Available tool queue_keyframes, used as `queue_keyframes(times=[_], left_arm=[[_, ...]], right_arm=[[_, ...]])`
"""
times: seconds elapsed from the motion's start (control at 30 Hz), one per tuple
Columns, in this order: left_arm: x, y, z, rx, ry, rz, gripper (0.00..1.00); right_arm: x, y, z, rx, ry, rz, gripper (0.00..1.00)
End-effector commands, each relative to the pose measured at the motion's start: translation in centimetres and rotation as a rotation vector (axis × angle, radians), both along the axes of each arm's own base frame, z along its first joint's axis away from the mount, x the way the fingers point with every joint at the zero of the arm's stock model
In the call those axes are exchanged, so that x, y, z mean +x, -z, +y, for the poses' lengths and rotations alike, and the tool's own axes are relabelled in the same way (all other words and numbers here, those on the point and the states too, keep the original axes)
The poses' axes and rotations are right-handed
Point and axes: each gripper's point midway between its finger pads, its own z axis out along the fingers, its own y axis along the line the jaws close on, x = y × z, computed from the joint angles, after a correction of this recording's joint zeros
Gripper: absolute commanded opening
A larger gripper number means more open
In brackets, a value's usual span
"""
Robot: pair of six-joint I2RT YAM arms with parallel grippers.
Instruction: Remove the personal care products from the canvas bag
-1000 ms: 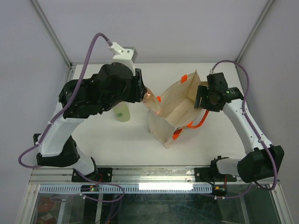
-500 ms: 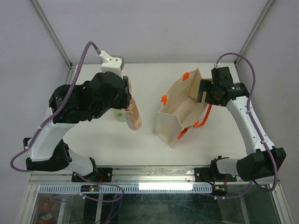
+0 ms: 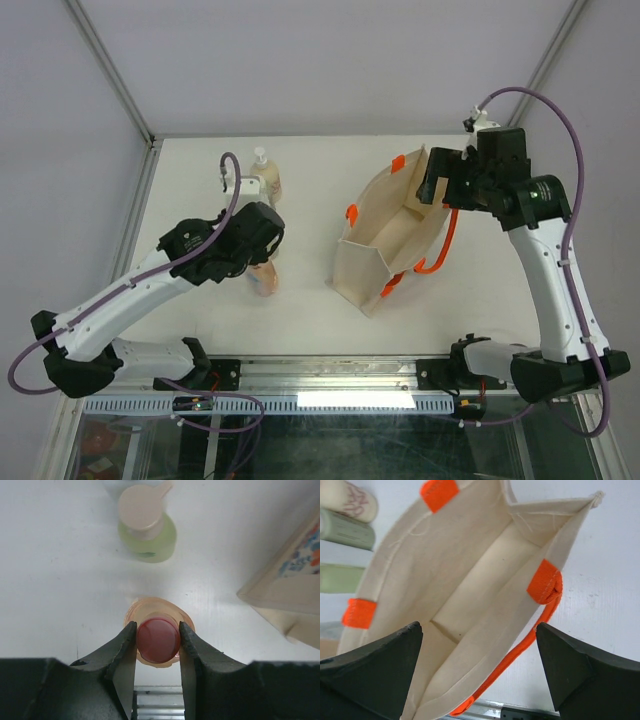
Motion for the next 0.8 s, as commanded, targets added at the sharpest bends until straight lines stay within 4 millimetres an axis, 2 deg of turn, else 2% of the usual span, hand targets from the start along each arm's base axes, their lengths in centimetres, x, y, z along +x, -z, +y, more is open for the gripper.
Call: queue_keyframes(times=[0.0, 0.07, 0.13, 0.23, 0.47, 0.77], left_arm=[[3.1, -1.9, 0.9, -0.197, -0.099, -0.181, 0.0], [3.3, -0.2, 1.7, -0.165, -0.115, -0.169, 0.0], [3.8, 0.7, 2.2, -0.143, -0.127, -0.18, 0.0], [4.9, 1.0, 3.2, -0.13, -0.182, -0.205, 0.0], [7.5, 1.7, 3.5, -0.148, -0.231, -0.231, 0.0], [8.8, 3.3, 3.8, -0.13, -0.235, -0.243, 0.0]], right_arm=[[-1.7, -5.5, 2.0, 0.106, -0.118, -0.15, 1.0], [-2.2, -6.8, 2.2, 0.125, -0.134, -0.185, 0.99], [-2.6, -7.6, 2.4, 0.138, -0.152, -0.211, 1.0], [-3.0, -7.8, 2.7, 0.151, -0.171, -0.221, 0.99], [-3.5, -8.0, 3.1, 0.179, -0.183, -0.219, 0.99], [-3.4, -9.9, 4.3, 0.23, -0.235, -0.255, 1.0]])
